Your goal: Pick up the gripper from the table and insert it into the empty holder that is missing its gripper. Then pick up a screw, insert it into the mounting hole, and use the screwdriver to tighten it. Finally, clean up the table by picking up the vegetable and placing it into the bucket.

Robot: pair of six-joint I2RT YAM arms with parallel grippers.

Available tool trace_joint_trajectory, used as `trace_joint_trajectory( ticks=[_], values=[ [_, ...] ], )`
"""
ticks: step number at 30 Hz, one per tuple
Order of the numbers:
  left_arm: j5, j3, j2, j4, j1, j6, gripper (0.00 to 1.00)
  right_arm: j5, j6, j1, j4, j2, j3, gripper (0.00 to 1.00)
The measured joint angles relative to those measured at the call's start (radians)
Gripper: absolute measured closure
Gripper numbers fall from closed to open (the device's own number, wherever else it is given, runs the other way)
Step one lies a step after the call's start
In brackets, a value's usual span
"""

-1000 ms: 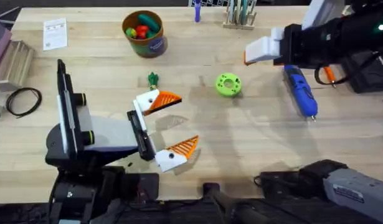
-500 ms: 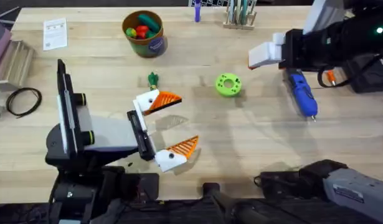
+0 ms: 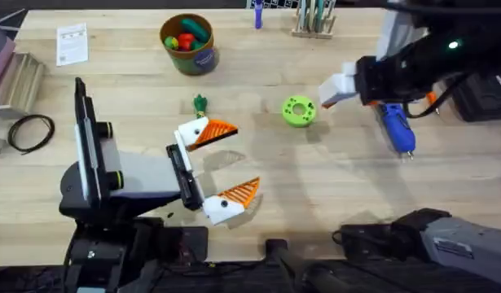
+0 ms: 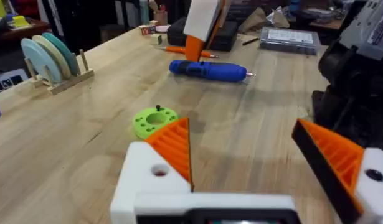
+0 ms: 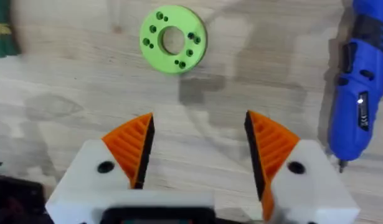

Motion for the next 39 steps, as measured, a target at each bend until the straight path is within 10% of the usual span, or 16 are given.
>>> trace_joint_trajectory(
  ticks=[11, 39],
  values=[
    [0.000, 0.000, 0.000, 0.000, 0.000, 0.000, 0.015, 0.210, 0.171, 0.195, -0.008, 0.071, 0.003, 0.168],
    [0.000, 0.000, 0.000, 0.000, 0.000, 0.000, 0.015, 0.108, 0.560, 0.098, 0.047, 0.387, 0.153, 0.192]
  ],
)
